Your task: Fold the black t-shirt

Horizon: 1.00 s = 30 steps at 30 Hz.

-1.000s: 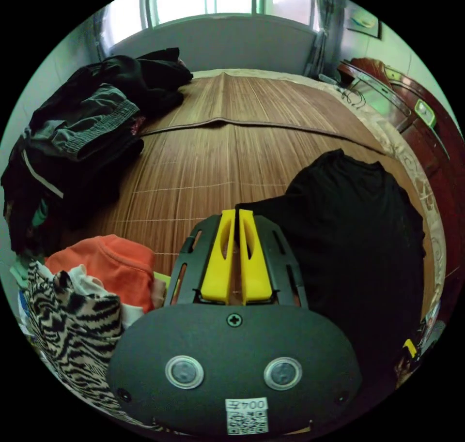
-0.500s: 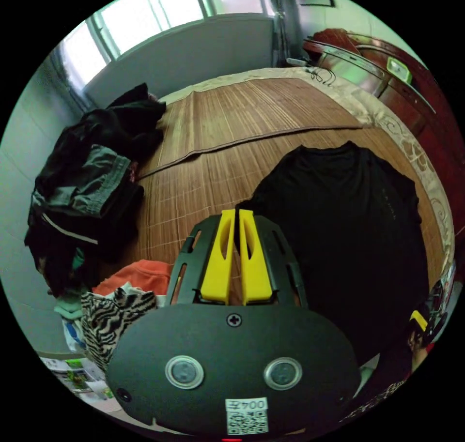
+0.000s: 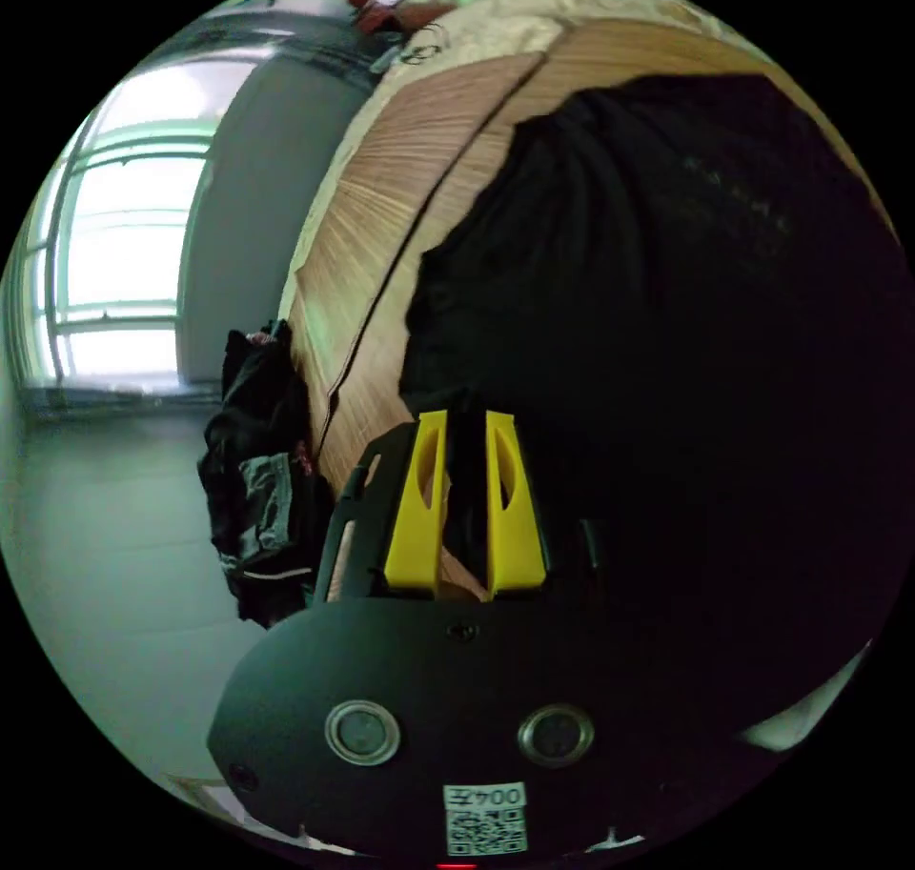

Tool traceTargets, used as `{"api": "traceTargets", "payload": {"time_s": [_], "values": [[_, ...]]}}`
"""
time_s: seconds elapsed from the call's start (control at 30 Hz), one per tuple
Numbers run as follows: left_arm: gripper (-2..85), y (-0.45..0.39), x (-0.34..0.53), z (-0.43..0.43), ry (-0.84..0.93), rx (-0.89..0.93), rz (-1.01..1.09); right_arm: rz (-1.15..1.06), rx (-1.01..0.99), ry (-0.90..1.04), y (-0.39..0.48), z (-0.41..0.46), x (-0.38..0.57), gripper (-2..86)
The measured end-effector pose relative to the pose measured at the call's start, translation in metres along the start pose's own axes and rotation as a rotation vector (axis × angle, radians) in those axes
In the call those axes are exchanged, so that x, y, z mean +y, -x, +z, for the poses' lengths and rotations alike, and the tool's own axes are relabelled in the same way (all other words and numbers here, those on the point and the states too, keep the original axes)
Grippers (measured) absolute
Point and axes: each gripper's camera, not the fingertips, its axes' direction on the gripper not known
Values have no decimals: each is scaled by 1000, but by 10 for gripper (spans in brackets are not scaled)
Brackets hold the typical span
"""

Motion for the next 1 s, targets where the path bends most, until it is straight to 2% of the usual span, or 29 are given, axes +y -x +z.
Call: {"api": "traceTargets", "payload": {"time_s": [0.2, 0.3, 0.37, 0.43, 0.57, 0.63, 0.7, 0.83, 1.0], "values": [[166, -61, -24, 4, 83, -252, 241, -2, -5, -1, -1, 1, 0, -8], [179, -56, -16, -5, 26, -242, 227, -2, -3, -2, -1, 2, 0, -7], [173, -36, -3, -13, -49, -111, 130, -2, -3, -3, 0, 2, 0, -7], [149, 10, 33, -9, -139, 164, -119, 0, -4, -4, -1, 3, 0, -7], [114, 85, 126, 32, -283, 533, -560, 4, -7, -6, 0, 3, 0, -7], [106, 121, 188, 77, -293, 726, -777, 2, -5, -7, 0, 4, 0, -7], [112, 139, 224, 113, -233, 851, -896, 0, -3, -7, 1, 4, 0, -7], [118, 156, 277, 160, -211, 985, -1045, 8, -7, -6, 1, 5, -1, -7], [123, 149, 287, 187, -128, 1054, -1010, 9, 0, -8, 4, 6, -1, -7]]}}
